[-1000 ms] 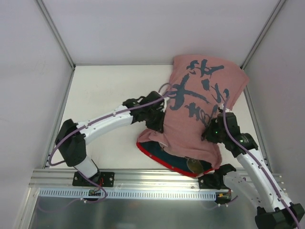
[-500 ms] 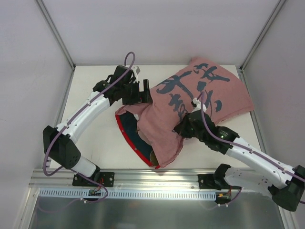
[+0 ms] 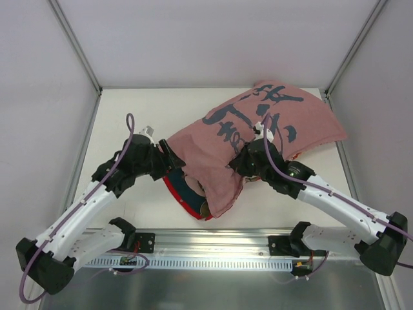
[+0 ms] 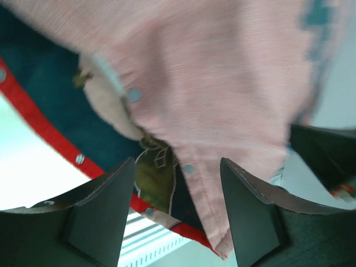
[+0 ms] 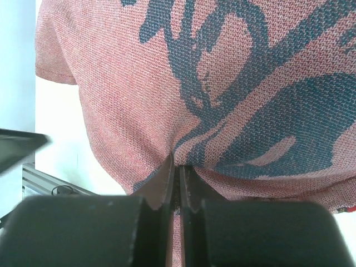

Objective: Remove the pillowcase from the pillow

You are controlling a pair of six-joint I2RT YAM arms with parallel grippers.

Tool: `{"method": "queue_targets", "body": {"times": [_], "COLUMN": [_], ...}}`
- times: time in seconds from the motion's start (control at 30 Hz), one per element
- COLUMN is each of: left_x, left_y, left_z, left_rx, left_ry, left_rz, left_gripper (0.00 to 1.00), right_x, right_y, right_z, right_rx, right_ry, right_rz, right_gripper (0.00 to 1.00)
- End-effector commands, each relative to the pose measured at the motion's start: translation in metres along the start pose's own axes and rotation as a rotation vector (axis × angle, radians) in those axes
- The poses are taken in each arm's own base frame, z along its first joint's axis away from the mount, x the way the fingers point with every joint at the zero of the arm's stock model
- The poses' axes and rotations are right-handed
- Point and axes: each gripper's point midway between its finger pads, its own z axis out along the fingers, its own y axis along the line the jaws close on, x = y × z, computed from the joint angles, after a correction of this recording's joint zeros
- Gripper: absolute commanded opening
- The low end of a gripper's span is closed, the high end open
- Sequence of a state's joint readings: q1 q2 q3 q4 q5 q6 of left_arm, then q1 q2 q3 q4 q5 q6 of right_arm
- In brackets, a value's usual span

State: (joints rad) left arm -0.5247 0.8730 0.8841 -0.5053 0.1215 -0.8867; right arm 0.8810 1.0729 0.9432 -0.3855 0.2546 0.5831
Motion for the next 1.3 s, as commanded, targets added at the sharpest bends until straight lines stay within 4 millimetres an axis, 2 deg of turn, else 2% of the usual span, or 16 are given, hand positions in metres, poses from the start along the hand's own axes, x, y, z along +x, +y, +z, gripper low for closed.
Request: {"method": "queue_targets", "body": {"times": [0.0, 0.17, 0.27, 0.37, 0.4, 0.63, 0.67, 0.73, 0.83, 0.87, 0.97, 1.07, 1.13, 1.17, 1.2, 1.27], "left_x": [0.022, 0.034, 0.039, 0.053, 0.055, 0.042, 0.033, 0.031, 0.029, 0.027, 0.027, 0.03, 0.03, 0.031, 0.031, 0.03], "left_y": [0.013, 0.027, 0.026, 0.029, 0.026, -0.003, -0.018, -0.031, -0.052, -0.058, -0.064, -0.064, -0.062, -0.062, -0.062, -0.063], "left_z": [0.021, 0.024, 0.03, 0.044, 0.047, 0.072, 0.074, 0.078, 0.083, 0.083, 0.078, 0.069, 0.065, 0.062, 0.06, 0.058], "left_rx": [-0.042, -0.059, -0.031, -0.002, 0.012, 0.117, 0.166, 0.199, 0.232, 0.243, 0.264, 0.279, 0.284, 0.291, 0.293, 0.3], "left_ry": [0.071, 0.073, 0.089, 0.148, 0.159, 0.17, 0.157, 0.175, 0.197, 0.195, 0.195, 0.194, 0.184, 0.181, 0.179, 0.175], "left_rz": [-0.137, -0.183, -0.188, -0.202, -0.202, -0.119, -0.102, -0.08, -0.047, -0.042, -0.033, -0.037, -0.037, -0.035, -0.033, -0.029], "left_gripper": [0.61, 0.66, 0.69, 0.85, 0.99, 0.99, 0.99, 0.99, 0.87, 0.7, 0.48, 0.44, 0.54, 0.69, 0.97, 0.99], "right_x": [-0.043, -0.052, -0.053, -0.053, -0.052, -0.043, -0.041, -0.038, -0.034, -0.033, -0.029, -0.026, -0.024, -0.022, -0.022, -0.019], "right_y": [0.032, 0.038, 0.042, 0.047, 0.048, 0.032, 0.028, 0.024, 0.015, 0.012, 0.001, -0.006, -0.008, -0.008, -0.008, -0.007], "right_z": [-0.013, -0.02, -0.019, -0.018, -0.018, -0.023, -0.026, -0.028, -0.032, -0.033, -0.034, -0.034, -0.032, -0.031, -0.03, -0.027], "right_rx": [-0.102, -0.115, -0.123, -0.135, -0.136, -0.097, -0.097, -0.093, -0.076, -0.067, -0.024, 0.003, 0.01, 0.012, 0.012, 0.015], "right_ry": [-0.12, -0.142, -0.131, -0.12, -0.116, -0.093, -0.097, -0.097, -0.094, -0.093, -0.083, -0.08, -0.074, -0.066, -0.061, -0.049], "right_rz": [0.038, 0.027, 0.023, 0.025, 0.023, 0.014, 0.021, 0.027, 0.03, 0.029, 0.009, -0.002, -0.006, -0.005, -0.009, -0.009], "right_gripper": [0.01, 0.01, 0.01, 0.01, 0.01, 0.01, 0.01, 0.01, 0.01, 0.01, 0.01, 0.01, 0.01, 0.01, 0.01, 0.01]}}
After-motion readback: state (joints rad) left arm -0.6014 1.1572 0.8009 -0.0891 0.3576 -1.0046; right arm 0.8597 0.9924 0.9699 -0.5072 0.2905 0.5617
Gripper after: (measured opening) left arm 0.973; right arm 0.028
